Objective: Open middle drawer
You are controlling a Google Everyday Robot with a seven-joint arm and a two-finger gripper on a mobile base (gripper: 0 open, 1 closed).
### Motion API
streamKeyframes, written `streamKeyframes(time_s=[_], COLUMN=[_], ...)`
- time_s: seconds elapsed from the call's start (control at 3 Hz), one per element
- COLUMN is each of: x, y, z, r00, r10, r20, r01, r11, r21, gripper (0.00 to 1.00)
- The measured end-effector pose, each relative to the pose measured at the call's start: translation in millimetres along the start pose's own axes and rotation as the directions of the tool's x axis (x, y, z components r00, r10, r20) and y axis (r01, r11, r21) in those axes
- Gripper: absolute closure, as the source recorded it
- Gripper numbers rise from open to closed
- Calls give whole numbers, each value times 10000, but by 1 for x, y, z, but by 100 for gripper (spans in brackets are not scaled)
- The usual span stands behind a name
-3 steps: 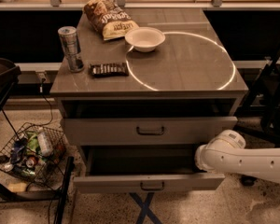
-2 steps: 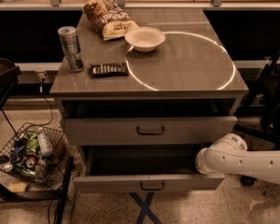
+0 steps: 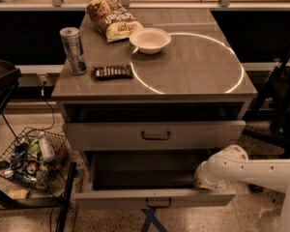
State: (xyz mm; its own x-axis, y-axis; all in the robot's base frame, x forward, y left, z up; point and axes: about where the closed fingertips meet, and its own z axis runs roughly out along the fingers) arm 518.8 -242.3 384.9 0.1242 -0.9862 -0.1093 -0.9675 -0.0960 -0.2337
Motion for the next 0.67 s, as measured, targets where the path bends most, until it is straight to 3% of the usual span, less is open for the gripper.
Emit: streamKeyframes(time_s=[0.33,0.67], x=[-6,5], y=[10,44], z=[4,-24], r00=[9987,9899], r10=[-487,-903], r20=[-154,-1094], r01=[477,720], r11=[9971,9843], r21=[-585,-1611], gripper=[100,100])
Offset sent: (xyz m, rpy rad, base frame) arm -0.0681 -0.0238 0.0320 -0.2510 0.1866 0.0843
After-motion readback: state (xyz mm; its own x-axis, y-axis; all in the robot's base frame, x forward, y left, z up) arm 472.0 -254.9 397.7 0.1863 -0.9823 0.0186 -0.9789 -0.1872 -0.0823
